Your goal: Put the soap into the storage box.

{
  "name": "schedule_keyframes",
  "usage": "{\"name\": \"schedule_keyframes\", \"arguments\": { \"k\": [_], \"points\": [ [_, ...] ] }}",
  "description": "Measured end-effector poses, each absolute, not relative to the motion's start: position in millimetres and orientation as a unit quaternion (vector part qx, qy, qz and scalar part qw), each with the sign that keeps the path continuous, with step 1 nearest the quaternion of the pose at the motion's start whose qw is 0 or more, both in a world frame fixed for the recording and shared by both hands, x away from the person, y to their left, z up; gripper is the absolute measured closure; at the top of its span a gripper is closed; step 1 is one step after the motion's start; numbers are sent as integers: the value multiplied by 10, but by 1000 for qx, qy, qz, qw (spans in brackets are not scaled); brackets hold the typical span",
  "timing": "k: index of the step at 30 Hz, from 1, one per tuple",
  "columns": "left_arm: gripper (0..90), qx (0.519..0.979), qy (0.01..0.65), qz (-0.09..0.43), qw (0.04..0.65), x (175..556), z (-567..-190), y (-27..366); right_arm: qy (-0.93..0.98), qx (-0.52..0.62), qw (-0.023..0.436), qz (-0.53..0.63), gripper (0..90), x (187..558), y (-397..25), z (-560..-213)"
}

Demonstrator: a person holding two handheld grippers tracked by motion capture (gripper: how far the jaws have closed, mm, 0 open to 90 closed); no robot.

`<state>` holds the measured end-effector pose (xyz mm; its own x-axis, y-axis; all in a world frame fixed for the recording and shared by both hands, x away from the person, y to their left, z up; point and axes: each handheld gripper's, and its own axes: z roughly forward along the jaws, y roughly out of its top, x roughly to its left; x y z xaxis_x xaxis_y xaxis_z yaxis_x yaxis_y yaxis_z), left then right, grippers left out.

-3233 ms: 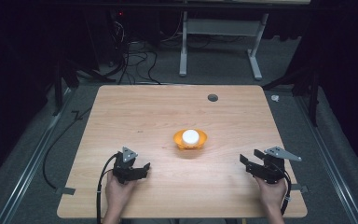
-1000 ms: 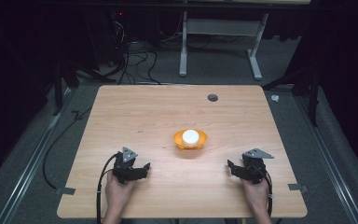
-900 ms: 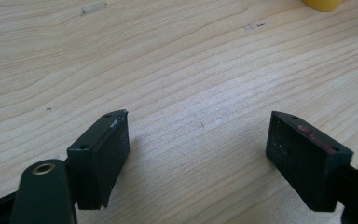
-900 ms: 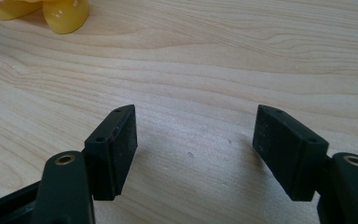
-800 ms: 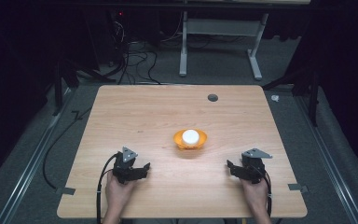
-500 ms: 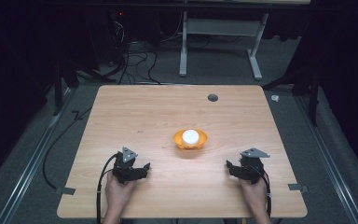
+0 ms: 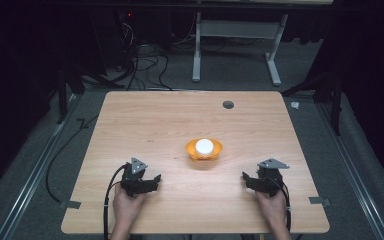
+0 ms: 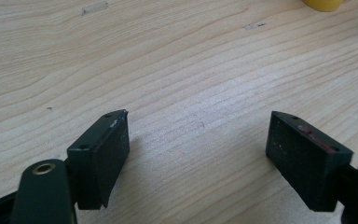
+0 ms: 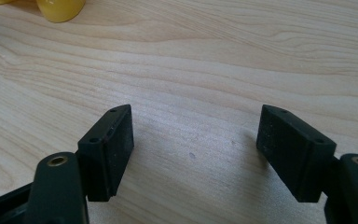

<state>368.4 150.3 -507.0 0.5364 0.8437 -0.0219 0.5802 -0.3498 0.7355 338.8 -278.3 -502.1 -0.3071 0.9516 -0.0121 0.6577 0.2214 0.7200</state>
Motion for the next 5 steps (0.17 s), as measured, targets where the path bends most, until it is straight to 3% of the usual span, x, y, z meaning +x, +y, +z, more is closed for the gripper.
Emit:
{"name": "schedule_keyframes", "arguments": {
  "k": [5],
  "points": [
    [219,800,445,185,357,3684,-5070,1503,745,540,235,313,282,3389,-2783,-5021]
  ]
}}
